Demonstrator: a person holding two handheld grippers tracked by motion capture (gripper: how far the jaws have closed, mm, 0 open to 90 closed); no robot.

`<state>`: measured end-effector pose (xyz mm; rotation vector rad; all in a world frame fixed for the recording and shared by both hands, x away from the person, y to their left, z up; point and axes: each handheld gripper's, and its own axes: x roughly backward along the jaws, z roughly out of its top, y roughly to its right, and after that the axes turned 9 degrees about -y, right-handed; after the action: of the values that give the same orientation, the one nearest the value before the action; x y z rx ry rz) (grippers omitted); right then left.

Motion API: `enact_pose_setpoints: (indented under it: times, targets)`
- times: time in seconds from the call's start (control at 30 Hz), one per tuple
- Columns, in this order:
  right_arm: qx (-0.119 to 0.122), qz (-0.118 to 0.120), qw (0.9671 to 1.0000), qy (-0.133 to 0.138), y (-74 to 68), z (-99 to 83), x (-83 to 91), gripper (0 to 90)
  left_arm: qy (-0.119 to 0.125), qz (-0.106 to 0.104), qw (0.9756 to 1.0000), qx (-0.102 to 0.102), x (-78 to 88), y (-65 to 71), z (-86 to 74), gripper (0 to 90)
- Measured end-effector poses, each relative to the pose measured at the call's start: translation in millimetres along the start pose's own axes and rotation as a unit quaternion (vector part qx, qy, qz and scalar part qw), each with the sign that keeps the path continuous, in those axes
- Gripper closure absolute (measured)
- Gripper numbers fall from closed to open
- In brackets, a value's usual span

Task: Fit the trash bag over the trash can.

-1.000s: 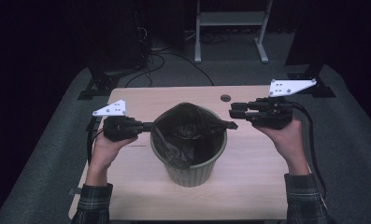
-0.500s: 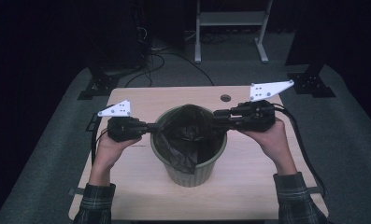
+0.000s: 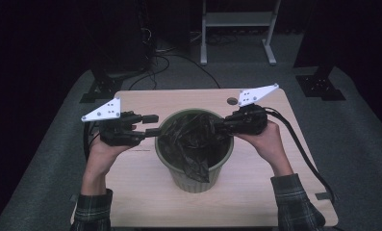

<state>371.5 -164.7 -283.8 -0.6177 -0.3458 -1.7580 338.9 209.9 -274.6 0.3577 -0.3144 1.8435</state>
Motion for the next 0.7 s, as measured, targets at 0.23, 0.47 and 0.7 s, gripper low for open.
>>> enact_pose_setpoints:
  times: [0.23,0.47,0.7]
  targets:
    - [-0.001,0.004,1.0000,-0.008,5.4,1.3,-11.7,89.8,0.000,-0.021,0.9995,-0.022,-16.0,1.9,33.2,45.0]
    - [0.001,0.007,0.9999,-0.010,4.9,2.8,-16.7,89.8,0.016,-0.051,0.9983,-0.023,-25.0,1.5,55.3,42.9]
    - [0.001,0.008,0.9999,-0.010,5.3,3.0,-16.3,89.8,0.012,-0.068,0.9973,-0.028,-37.6,6.9,69.4,41.6]
